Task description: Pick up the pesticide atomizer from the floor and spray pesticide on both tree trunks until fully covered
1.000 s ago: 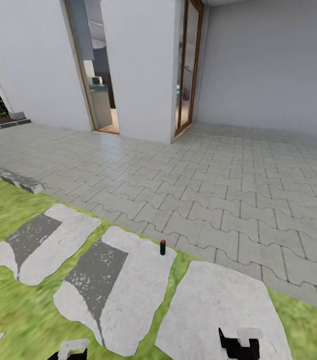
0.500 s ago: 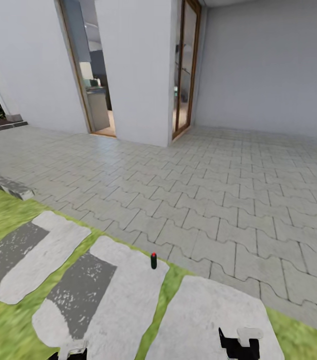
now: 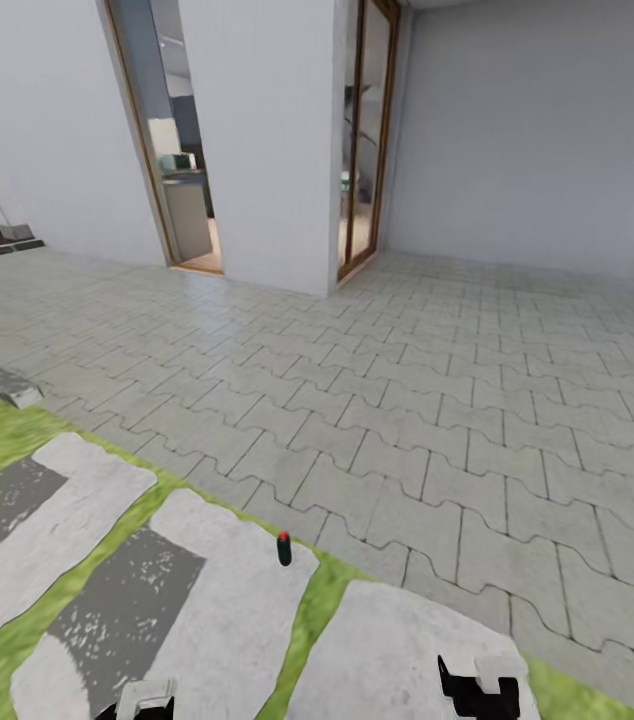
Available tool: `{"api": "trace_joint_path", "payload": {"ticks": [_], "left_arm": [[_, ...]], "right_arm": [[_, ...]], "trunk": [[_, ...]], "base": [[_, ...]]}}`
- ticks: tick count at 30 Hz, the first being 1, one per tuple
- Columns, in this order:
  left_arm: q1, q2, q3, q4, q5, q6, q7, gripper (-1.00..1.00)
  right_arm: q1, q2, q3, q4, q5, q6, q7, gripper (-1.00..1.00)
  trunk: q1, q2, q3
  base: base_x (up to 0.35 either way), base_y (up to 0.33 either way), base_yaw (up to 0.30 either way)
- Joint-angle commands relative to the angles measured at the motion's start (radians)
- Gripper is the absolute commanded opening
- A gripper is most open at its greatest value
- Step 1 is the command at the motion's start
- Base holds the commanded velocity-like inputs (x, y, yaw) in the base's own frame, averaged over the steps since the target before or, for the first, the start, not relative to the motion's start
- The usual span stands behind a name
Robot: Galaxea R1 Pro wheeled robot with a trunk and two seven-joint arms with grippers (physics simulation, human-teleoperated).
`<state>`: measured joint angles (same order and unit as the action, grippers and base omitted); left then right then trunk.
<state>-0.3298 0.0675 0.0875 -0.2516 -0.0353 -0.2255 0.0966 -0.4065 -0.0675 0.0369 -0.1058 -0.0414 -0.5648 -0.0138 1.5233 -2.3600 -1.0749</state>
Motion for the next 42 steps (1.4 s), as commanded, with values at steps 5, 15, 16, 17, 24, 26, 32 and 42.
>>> {"api": "trace_joint_path", "payload": {"ticks": [5, 15, 16, 17, 24, 26, 32, 42], "left_arm": [[0.0, 0.0, 0.0, 0.0, 0.0, 0.0, 0.0, 1.0], [0.0, 0.0, 0.0, 0.0, 0.0, 0.0, 0.0, 1.0], [0.0, 0.0, 0.0, 0.0, 0.0, 0.0, 0.0, 1.0], [0.0, 0.0, 0.0, 0.0, 0.0, 0.0, 0.0, 1.0], [0.0, 0.0, 0.0, 0.0, 0.0, 0.0, 0.0, 1.0], [0.0, 0.0, 0.0, 0.0, 0.0, 0.0, 0.0, 1.0], [0.0, 0.0, 0.0, 0.0, 0.0, 0.0, 0.0, 1.0], [0.0, 0.0, 0.0, 0.0, 0.0, 0.0, 0.0, 1.0]], "right_arm": [[0.0, 0.0, 0.0, 0.0, 0.0, 0.0, 0.0, 1.0], [0.0, 0.0, 0.0, 0.0, 0.0, 0.0, 0.0, 1.0], [0.0, 0.0, 0.0, 0.0, 0.0, 0.0, 0.0, 1.0], [0.0, 0.0, 0.0, 0.0, 0.0, 0.0, 0.0, 1.0], [0.0, 0.0, 0.0, 0.0, 0.0, 0.0, 0.0, 1.0], [0.0, 0.0, 0.0, 0.0, 0.0, 0.0, 0.0, 1.0], [0.0, 0.0, 0.0, 0.0, 0.0, -0.001, 0.0, 1.0], [0.0, 0.0, 0.0, -0.001, 0.0, -0.001, 0.0, 1.0]], "trunk": [[0.0, 0.0, 0.0], [0.0, 0.0, 0.0], [0.0, 0.0, 0.0], [0.0, 0.0, 0.0], [0.0, 0.0, 0.0], [0.0, 0.0, 0.0], [0.0, 0.0, 0.0], [0.0, 0.0, 0.0]], "base": [[0.23, -0.203, 0.0], [0.226, -0.205, 0.0], [0.217, -0.211, 0.0], [0.214, -0.214, 0.0], [0.208, -0.22, 0.0], [0.204, -0.224, 0.0], [0.203, -0.224, 0.097], [0.191, -0.228, 0.25]]}}
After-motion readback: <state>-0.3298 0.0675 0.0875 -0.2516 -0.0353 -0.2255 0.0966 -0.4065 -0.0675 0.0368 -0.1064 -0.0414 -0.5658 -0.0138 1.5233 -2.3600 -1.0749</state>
